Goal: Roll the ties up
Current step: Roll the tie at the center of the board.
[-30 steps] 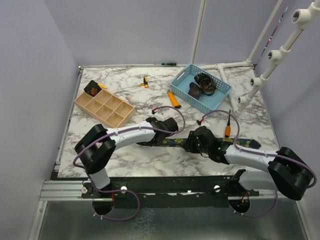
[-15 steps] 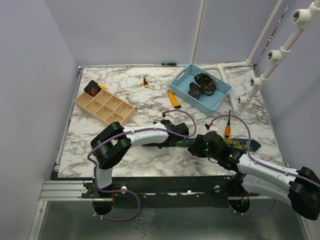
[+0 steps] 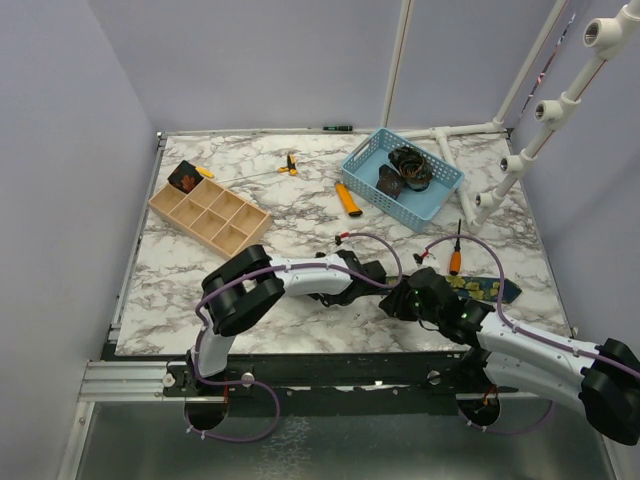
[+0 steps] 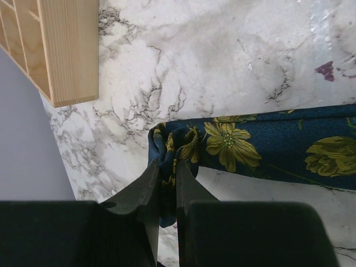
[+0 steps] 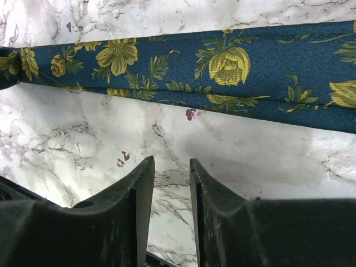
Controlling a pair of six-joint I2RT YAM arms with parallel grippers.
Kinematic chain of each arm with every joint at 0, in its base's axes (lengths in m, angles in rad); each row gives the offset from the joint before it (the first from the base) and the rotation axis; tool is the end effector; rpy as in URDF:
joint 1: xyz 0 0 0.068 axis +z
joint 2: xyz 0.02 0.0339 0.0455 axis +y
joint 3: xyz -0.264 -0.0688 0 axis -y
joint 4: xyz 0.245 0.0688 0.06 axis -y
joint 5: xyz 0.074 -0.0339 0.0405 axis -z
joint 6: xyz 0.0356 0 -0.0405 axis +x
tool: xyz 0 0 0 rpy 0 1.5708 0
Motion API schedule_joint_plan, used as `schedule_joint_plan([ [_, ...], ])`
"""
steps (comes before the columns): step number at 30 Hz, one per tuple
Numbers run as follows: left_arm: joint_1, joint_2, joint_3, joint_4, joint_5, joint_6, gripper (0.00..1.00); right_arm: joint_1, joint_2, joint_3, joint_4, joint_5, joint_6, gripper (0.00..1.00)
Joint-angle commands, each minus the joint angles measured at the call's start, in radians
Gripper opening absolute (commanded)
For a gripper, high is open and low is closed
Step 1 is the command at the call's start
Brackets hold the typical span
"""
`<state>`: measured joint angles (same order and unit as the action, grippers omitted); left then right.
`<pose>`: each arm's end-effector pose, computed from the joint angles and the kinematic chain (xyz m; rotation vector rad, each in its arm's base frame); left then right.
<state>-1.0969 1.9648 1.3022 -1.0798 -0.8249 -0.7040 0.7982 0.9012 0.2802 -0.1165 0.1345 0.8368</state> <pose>0.1760 -0.2858 0.1571 0.5726 2.4016 0.8369 0.1229 0.1193 0.1533 0.1177 2.3950 0.6633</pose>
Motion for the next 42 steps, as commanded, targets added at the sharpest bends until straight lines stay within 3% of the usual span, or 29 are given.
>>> schedule_joint_plan([
  [1,-0.009,0.027,0.02,-0.092,-0.093,-0.05,0.0,-0.001,-0.006,-0.008,-0.02,0.014,0.008,0.36],
  [9,-0.017,0.095,0.066,-0.181,-0.172,-0.099,0.0,-0.001,-0.021,-0.009,-0.045,0.017,0.015,0.36],
  [14,-0.033,0.136,0.079,-0.126,-0.118,-0.07,0.0,-0.001,-0.055,-0.013,-0.077,0.02,0.029,0.36],
  [19,-0.036,0.159,0.072,-0.048,-0.064,-0.043,0.09,-0.001,-0.102,-0.014,-0.12,0.022,0.043,0.36],
  [23,-0.038,0.135,0.057,0.029,0.001,-0.025,0.28,-0.002,-0.122,-0.019,-0.127,0.014,0.049,0.36],
  [26,-0.038,0.11,0.049,0.076,0.046,-0.015,0.35,-0.001,-0.118,-0.017,-0.13,0.017,0.054,0.36],
  [33,-0.038,0.07,0.045,0.118,0.083,-0.015,0.47,-0.001,-0.108,-0.013,-0.136,0.02,0.06,0.36],
  [42,-0.038,-0.012,0.037,0.128,0.104,-0.011,0.55,-0.001,-0.124,-0.01,-0.152,0.019,0.076,0.36],
])
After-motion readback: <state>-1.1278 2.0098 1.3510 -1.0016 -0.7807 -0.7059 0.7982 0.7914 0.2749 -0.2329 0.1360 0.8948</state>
